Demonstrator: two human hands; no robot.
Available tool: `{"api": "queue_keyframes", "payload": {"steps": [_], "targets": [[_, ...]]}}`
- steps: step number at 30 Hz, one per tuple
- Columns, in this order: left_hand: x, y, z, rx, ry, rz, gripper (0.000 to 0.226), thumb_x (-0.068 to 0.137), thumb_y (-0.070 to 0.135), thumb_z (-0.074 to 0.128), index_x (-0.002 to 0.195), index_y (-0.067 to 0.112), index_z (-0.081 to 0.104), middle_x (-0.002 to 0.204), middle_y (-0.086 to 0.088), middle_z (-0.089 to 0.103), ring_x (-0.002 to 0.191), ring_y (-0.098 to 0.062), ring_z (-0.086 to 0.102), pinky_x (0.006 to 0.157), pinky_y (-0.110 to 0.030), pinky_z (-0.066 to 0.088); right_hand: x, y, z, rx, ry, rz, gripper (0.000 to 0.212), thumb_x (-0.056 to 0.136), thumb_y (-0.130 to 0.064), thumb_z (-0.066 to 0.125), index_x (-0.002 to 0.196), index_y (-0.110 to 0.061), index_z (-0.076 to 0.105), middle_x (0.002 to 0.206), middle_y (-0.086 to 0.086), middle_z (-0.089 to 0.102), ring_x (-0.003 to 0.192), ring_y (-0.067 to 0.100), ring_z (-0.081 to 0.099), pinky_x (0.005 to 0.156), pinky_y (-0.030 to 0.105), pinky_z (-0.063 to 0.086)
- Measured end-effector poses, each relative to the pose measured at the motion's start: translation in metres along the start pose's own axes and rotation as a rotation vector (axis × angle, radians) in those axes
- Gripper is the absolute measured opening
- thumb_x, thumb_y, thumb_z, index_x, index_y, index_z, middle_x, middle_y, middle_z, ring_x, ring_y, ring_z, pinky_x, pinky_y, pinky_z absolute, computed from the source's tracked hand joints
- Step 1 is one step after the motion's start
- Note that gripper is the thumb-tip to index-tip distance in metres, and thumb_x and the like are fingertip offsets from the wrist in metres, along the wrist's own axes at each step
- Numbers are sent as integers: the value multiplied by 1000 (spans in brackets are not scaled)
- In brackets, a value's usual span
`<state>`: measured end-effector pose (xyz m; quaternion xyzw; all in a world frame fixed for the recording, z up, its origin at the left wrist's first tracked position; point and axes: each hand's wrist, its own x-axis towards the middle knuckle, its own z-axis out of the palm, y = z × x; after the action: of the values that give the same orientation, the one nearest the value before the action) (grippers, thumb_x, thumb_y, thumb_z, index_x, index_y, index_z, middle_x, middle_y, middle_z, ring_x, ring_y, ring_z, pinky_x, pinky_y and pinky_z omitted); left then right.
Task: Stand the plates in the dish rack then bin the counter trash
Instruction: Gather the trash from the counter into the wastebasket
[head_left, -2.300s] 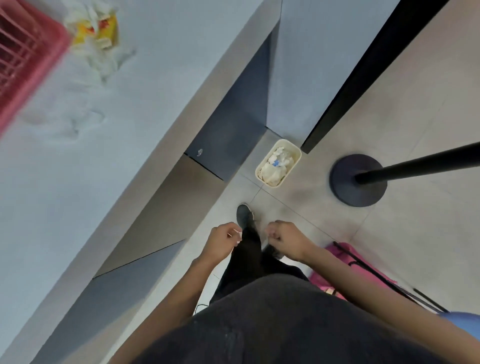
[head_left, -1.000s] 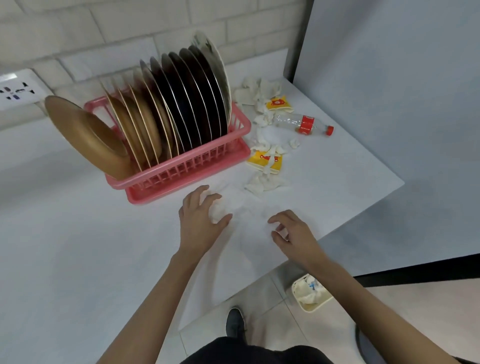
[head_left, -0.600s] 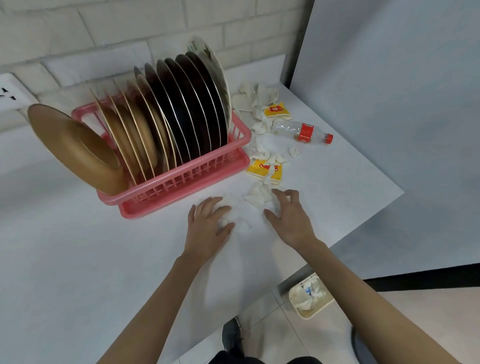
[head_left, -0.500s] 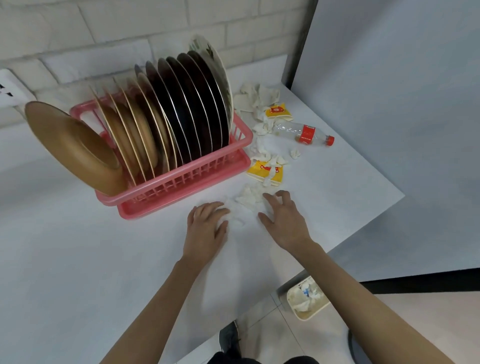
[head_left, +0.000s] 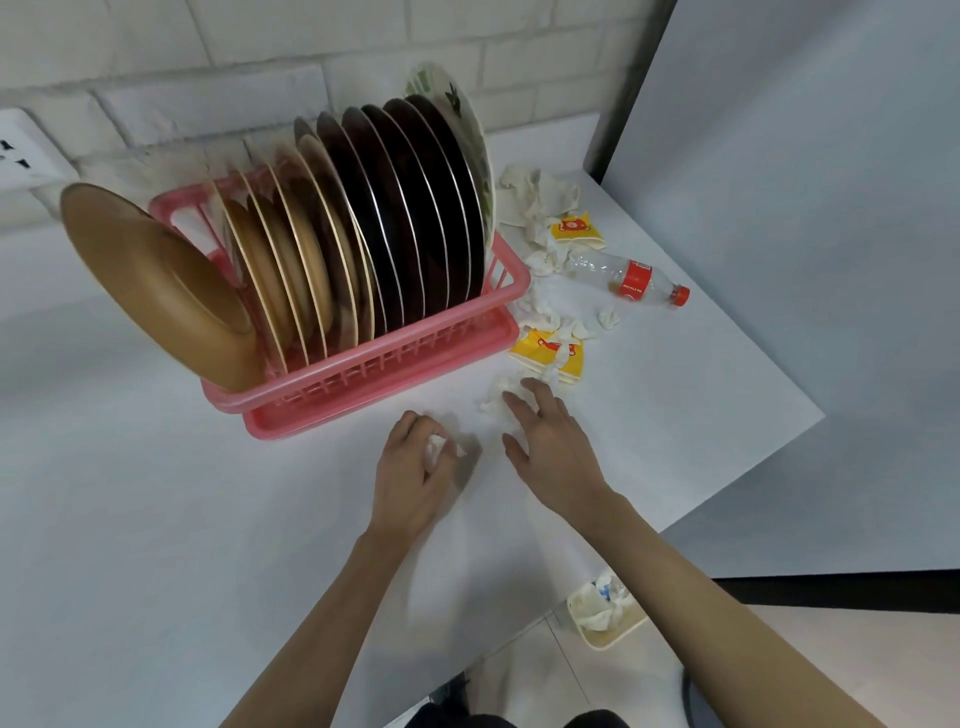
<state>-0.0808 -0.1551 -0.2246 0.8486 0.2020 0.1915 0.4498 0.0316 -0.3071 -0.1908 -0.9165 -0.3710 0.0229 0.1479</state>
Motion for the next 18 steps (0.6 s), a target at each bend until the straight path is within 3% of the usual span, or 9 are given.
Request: {"api": "queue_keyframes", "payload": {"steps": [2,4,8,11,14,16,18], "targets": [[0,1,0,29,8,-5,14,87,35,56,79,26,50,84,12,47,76,-7,50,64,-23,40,10,-6,2,-47,-77,21,51,96,-25,56,143,-12,43,144,10,44,120,31,49,90,41,48],[1,0,0,32,29,-8,20,89,33,58,77,29,42,81,14,44,72,-6,48,60,-20,35,13,-12,5,-44,-110,11,47,96,-23,55,140,-11,46,136,8,49,117,30,49,89,41,47],[2,-6,0,-1,99,-9,15,89,6,54,78,12,47,83,4,50,73,-9,48,62,-30,40,6,-14,16,59,-94,-10,40,90,-12,63,130,-6,57,122,12,55,110,32,51,90,44,49],[1,-7,0,-59,133,-50,16,93,-1,54,84,12,54,88,3,58,80,-8,53,70,-27,44,-1,-12,23,194,-97,-13,26,88,-6,66,114,-4,67,108,11,59,101,31,54,87,39,49],[0,-4,-2,-133,147,-84,16,96,4,55,86,16,57,90,5,63,84,-10,59,72,-23,46,-10,-14,20,364,-79,-9,15,92,-16,63,100,-6,70,96,4,56,93,21,52,81,28,45],[-2,-4,-3,-143,134,-90,17,97,7,55,85,19,56,89,5,65,82,-11,60,70,-22,46,-15,-20,8,531,-31,72,10,93,-18,58,88,-12,64,90,0,53,86,15,52,77,22,41],[-3,-2,-4,-164,132,-120,19,96,10,54,83,23,55,84,6,65,77,-12,60,66,-22,46,-18,-21,-2,704,-2,232,24,90,-15,62,70,-17,50,74,-5,47,69,10,48,65,19,36]]}}
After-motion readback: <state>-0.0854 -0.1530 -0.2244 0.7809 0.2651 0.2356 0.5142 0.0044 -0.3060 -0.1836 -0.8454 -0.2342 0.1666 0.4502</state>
